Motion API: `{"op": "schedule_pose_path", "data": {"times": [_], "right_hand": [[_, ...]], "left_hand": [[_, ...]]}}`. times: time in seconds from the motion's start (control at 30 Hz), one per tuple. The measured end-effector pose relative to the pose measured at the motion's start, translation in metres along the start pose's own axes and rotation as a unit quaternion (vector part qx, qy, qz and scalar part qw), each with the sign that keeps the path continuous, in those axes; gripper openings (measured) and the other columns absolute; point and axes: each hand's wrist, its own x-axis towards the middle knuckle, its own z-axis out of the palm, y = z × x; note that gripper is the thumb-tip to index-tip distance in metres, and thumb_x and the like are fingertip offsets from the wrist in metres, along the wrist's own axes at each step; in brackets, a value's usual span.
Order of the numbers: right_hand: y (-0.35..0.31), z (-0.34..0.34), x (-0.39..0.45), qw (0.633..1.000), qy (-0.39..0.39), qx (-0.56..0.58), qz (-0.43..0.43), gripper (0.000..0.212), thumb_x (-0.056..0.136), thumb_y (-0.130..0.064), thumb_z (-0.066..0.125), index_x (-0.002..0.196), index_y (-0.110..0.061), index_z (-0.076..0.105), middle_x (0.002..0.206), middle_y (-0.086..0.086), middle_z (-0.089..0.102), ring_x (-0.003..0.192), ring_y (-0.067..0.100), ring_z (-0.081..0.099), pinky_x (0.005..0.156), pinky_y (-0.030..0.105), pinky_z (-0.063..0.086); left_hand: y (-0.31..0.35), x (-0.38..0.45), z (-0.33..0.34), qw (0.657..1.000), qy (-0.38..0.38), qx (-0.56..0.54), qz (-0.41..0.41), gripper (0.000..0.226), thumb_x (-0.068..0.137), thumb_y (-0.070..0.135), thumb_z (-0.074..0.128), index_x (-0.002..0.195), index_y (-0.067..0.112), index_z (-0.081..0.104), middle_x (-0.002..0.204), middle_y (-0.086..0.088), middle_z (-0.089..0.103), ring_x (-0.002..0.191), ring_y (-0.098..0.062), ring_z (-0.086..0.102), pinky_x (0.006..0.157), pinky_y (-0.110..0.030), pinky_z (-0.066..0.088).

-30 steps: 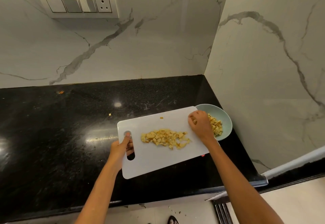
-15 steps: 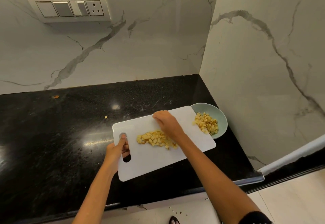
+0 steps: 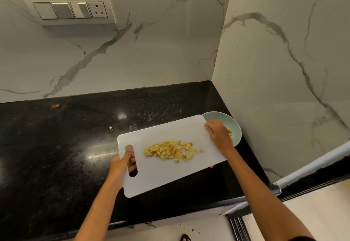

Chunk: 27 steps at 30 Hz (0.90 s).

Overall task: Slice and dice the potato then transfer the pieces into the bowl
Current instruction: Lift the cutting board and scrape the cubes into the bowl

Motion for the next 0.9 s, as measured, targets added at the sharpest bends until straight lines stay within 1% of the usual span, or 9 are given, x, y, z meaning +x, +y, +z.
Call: {"op": "schedule_pose_path", "data": {"times": [0.1, 0.2, 0.3, 0.47, 0.57, 0.63, 0.7, 0.77, 0.9], "right_hand": [[0.013, -0.007, 0.01, 0.998, 0.035, 0.024, 0.054, 0.018, 0.092, -0.001, 0.051, 0.089, 0.004, 0.068, 0.091, 0.02, 0.067, 0.084, 0.029, 0.061, 0.079, 0.038, 0.051], [0.001, -0.012, 0.018, 0.992, 0.068, 0.069, 0.081, 0.019, 0.093, -0.003, 0.051, 0.09, 0.004, 0.068, 0.091, 0.018, 0.067, 0.083, 0.026, 0.062, 0.076, 0.024, 0.045], [-0.03, -0.004, 0.014, 0.991, 0.058, 0.112, 0.052, 0.016, 0.092, -0.001, 0.053, 0.094, 0.003, 0.068, 0.093, 0.016, 0.067, 0.086, 0.021, 0.059, 0.078, 0.02, 0.04], [-0.08, 0.032, -0.026, 0.984, -0.019, 0.174, -0.045, 0.016, 0.089, -0.008, 0.059, 0.101, -0.002, 0.069, 0.098, 0.011, 0.068, 0.094, 0.017, 0.061, 0.089, 0.032, 0.05], [-0.097, 0.044, -0.052, 0.982, -0.062, 0.126, -0.123, 0.037, 0.089, -0.029, 0.057, 0.116, -0.005, 0.064, 0.115, 0.01, 0.063, 0.109, 0.019, 0.054, 0.097, 0.025, 0.038], [-0.097, 0.048, -0.053, 0.98, -0.07, 0.082, -0.166, 0.041, 0.088, -0.035, 0.052, 0.113, -0.006, 0.064, 0.114, 0.011, 0.061, 0.108, 0.022, 0.055, 0.095, 0.028, 0.04], [-0.09, 0.046, -0.046, 0.981, -0.07, 0.064, -0.167, 0.038, 0.088, -0.034, 0.048, 0.105, -0.004, 0.066, 0.107, 0.011, 0.063, 0.101, 0.024, 0.058, 0.088, 0.03, 0.045], [-0.081, 0.041, -0.037, 0.986, -0.068, 0.05, -0.144, 0.032, 0.09, -0.029, 0.05, 0.103, -0.003, 0.066, 0.106, 0.012, 0.063, 0.1, 0.025, 0.057, 0.085, 0.029, 0.044], [-0.054, 0.032, -0.022, 0.995, -0.045, 0.026, -0.09, 0.023, 0.093, -0.017, 0.055, 0.109, -0.002, 0.063, 0.113, 0.012, 0.061, 0.107, 0.024, 0.053, 0.093, 0.031, 0.042]], "left_hand": [[0.0, 0.001, -0.001, 1.0, -0.002, 0.005, 0.0, 0.032, 0.091, 0.034, 0.055, 0.084, 0.002, 0.059, 0.074, -0.012, 0.063, 0.058, -0.017, 0.066, 0.047, -0.022, 0.053], [0.001, 0.0, 0.0, 1.0, 0.002, 0.011, 0.0, 0.031, 0.091, 0.033, 0.055, 0.084, 0.002, 0.059, 0.077, -0.013, 0.063, 0.067, -0.022, 0.065, 0.047, -0.022, 0.053], [0.002, -0.001, 0.001, 1.0, 0.009, 0.012, -0.005, 0.031, 0.091, 0.033, 0.055, 0.085, 0.003, 0.059, 0.077, -0.013, 0.062, 0.069, -0.025, 0.063, 0.048, -0.023, 0.054], [0.003, 0.001, 0.0, 1.0, 0.015, 0.022, -0.016, 0.032, 0.091, 0.034, 0.056, 0.085, 0.003, 0.059, 0.079, -0.013, 0.061, 0.071, -0.025, 0.063, 0.053, -0.027, 0.052], [0.002, 0.001, 0.0, 1.0, 0.01, 0.023, -0.012, 0.033, 0.091, 0.035, 0.055, 0.086, 0.002, 0.059, 0.079, -0.013, 0.062, 0.071, -0.025, 0.063, 0.051, -0.026, 0.055], [0.0, 0.0, 0.0, 1.0, 0.013, 0.024, -0.009, 0.033, 0.091, 0.035, 0.055, 0.085, 0.003, 0.06, 0.079, -0.013, 0.064, 0.069, -0.023, 0.064, 0.06, -0.031, 0.056], [-0.002, -0.002, 0.002, 1.0, 0.015, 0.023, -0.006, 0.031, 0.091, 0.034, 0.054, 0.084, 0.004, 0.06, 0.075, -0.011, 0.064, 0.062, -0.019, 0.064, 0.063, -0.032, 0.053], [-0.004, -0.003, 0.004, 1.0, 0.017, 0.02, -0.009, 0.03, 0.092, 0.033, 0.054, 0.085, 0.005, 0.06, 0.077, -0.012, 0.064, 0.067, -0.021, 0.064, 0.062, -0.03, 0.052], [-0.004, -0.004, 0.007, 0.999, 0.017, 0.023, -0.017, 0.028, 0.092, 0.031, 0.053, 0.083, 0.006, 0.059, 0.078, -0.012, 0.064, 0.07, -0.022, 0.065, 0.053, -0.025, 0.054]]}}
